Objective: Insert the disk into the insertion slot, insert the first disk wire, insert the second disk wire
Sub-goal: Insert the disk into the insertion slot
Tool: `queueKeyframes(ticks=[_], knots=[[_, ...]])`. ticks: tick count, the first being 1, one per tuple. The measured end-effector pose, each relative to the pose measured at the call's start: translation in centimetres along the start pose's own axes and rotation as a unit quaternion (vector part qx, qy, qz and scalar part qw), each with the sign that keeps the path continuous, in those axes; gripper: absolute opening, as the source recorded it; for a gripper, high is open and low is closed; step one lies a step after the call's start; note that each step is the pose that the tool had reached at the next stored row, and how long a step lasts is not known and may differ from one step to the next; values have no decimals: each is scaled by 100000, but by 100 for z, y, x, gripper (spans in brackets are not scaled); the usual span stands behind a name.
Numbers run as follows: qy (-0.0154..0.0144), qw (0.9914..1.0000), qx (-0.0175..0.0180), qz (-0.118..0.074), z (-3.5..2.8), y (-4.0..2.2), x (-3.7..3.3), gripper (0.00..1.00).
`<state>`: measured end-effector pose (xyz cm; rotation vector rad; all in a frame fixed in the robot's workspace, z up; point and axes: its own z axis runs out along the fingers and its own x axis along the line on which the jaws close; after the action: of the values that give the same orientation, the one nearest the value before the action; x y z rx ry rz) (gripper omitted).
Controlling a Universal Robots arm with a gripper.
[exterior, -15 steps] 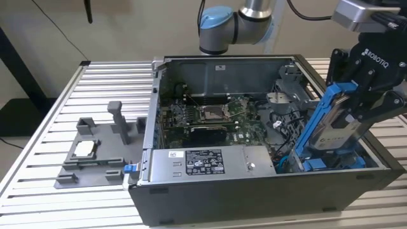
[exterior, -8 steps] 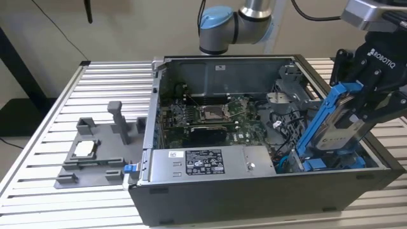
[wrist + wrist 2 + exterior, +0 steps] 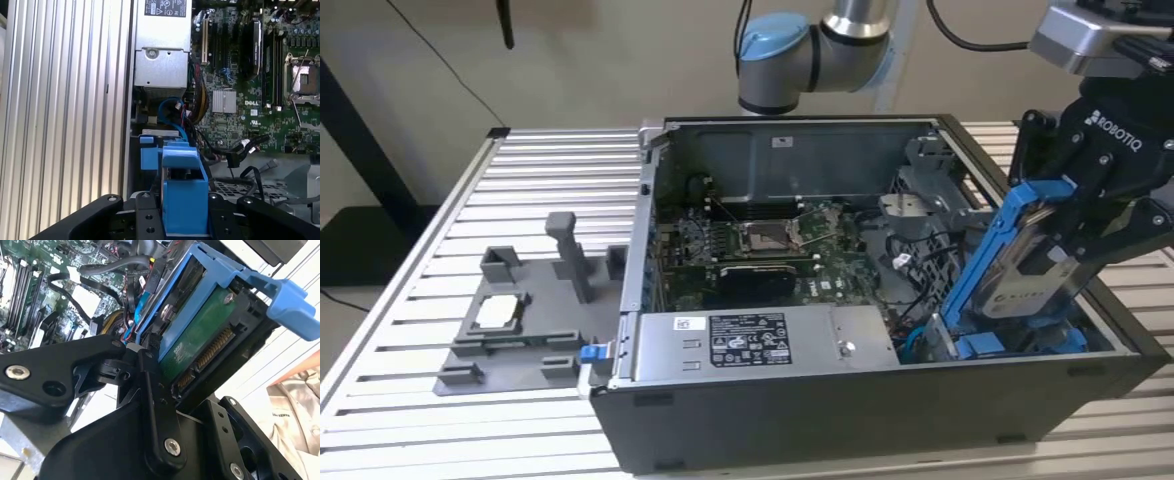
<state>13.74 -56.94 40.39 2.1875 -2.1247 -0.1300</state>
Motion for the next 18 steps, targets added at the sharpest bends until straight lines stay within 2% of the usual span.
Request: queueKeyframes(ticks=[1,3,6,9,10,11,14,18], knots=[[-9,100000,-10,-1,1,-1,0,33],[-100,99999,-477,-51,-15,-6,-1,33],[-87,99987,-1617,-47,-61,-18,1,33],[-113,99956,-2959,-106,-83,-46,2,33],[-110,99950,-3159,-138,-84,-55,2,33],[-117,99946,-3277,-171,-81,-67,2,33],[-127,99944,-3319,-290,-77,-106,8,33],[-237,99944,-3320,-389,-48,-118,22,33]])
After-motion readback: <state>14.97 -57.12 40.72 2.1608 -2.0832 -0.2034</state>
